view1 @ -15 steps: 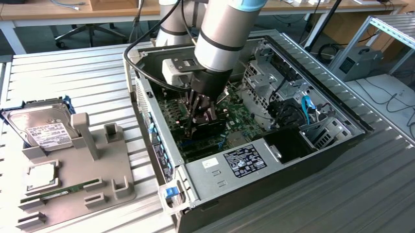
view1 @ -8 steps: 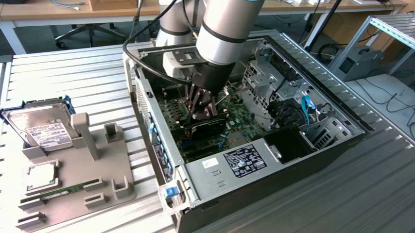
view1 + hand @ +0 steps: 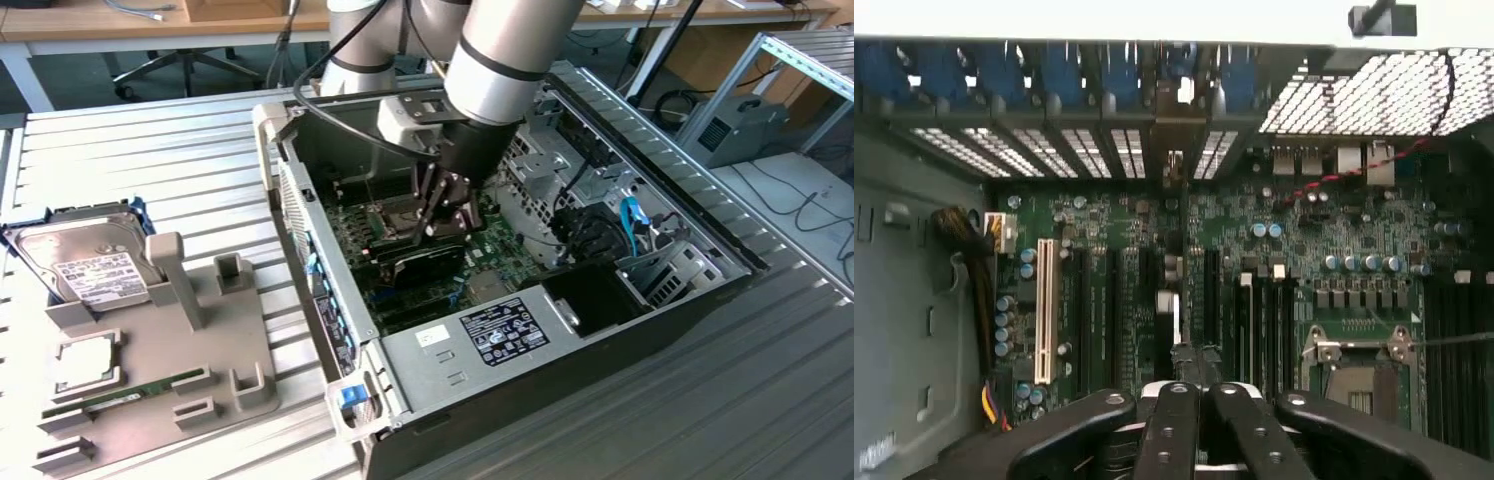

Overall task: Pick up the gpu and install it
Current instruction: 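Press down on the gpu until it lock into place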

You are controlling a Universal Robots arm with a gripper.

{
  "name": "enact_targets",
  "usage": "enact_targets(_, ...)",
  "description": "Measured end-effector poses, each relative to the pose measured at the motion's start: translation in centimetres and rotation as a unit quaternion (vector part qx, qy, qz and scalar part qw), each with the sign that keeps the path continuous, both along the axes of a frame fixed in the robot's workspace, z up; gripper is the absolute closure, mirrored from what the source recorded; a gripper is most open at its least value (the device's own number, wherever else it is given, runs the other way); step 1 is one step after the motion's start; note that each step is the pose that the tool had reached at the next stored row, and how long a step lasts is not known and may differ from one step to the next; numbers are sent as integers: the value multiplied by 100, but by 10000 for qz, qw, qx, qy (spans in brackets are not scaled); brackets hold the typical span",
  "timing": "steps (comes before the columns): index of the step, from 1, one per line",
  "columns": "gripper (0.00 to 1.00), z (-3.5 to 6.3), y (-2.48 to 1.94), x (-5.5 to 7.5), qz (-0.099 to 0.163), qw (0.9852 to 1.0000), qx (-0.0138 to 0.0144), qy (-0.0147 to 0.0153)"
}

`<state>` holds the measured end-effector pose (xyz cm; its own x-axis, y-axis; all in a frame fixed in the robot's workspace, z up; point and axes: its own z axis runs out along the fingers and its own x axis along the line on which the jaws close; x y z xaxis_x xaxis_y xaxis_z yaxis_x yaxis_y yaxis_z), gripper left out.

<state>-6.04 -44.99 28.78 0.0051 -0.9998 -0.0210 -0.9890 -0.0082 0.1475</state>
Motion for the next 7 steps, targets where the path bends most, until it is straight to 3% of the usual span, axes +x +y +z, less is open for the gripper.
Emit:
enact_targets(6, 89, 44, 1, 129, 0, 10000, 7, 17)
enact_targets(7, 89, 68, 1, 185, 0, 10000, 13, 34)
